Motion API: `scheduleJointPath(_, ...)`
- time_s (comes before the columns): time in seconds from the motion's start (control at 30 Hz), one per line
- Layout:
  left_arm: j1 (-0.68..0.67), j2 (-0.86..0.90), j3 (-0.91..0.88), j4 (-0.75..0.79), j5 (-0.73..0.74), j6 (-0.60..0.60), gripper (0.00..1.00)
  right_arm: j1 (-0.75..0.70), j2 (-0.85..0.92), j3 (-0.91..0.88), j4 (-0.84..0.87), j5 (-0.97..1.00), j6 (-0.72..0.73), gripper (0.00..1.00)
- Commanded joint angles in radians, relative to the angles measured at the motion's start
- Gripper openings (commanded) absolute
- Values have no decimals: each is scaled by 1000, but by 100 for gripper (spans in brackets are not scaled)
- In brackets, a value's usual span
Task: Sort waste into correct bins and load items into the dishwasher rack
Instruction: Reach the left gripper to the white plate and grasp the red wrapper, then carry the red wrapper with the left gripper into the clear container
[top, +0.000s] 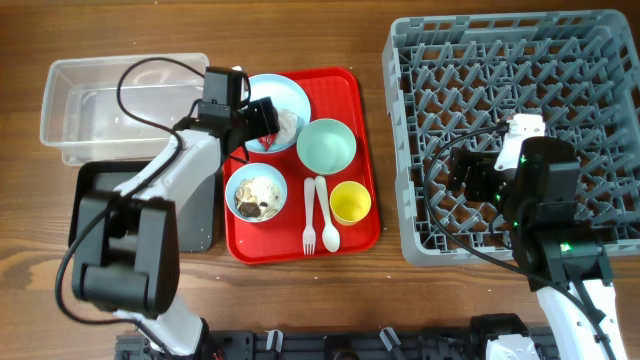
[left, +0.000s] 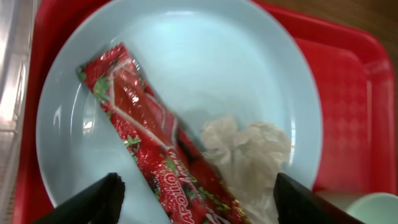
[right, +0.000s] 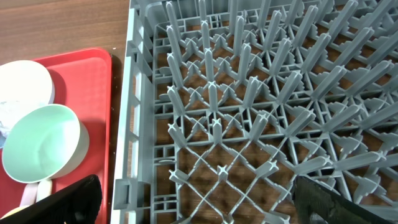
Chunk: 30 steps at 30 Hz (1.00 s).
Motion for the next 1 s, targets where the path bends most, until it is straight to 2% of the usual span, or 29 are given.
scheduleJointPath(0.0,-3,50,10,5,-52,-27,69,5,2,22,2,-16,21,100)
scheduleJointPath(0.03,-3,51,10,8,-55,-27,60,5,2,22,2,-16,21,100)
scheduleJointPath(0.13,-3,51,10,-7,-55,-27,22,5,2,22,2,-16,21,100)
scheduleJointPath(0.17,-4,51,10,-26,-55,-27,15,5,2,22,2,-16,21,100)
scheduleJointPath(0.23,-4,51,10,-35,-55,-27,14,5,2,22,2,-16,21,100)
scheduleJointPath(0.27,-4,51,10,-36,-55,-27,9,5,2,22,2,-16,21,100)
scheduleJointPath(0.3,-4,51,10,-35,-55,-27,11,5,2,22,2,-16,21,100)
scheduleJointPath(0.33,-4,51,10,-35,-55,-27,24,5,2,22,2,-16,21,99)
scheduleJointPath(0.37,-4,51,10,-34,-55,-27,47,5,2,22,2,-16,21,100)
scheduleJointPath(0.47,-4,52,10,-22,-59,-26,51,5,2,22,2,-16,21,100)
scheduleJointPath(0.7,-4,114,10,-9,-129,-19,53,5,2,22,2,-16,21,100)
scheduleJointPath(0.77,-4,116,10,-3,-129,-19,46,5,2,22,2,-16,21,100)
scheduleJointPath(0.87,-4,116,10,-5,-126,-19,5,5,2,22,2,-16,21,100)
scheduleJointPath(0.97,-4,108,10,-7,-113,-20,4,5,2,22,2,-16,21,100)
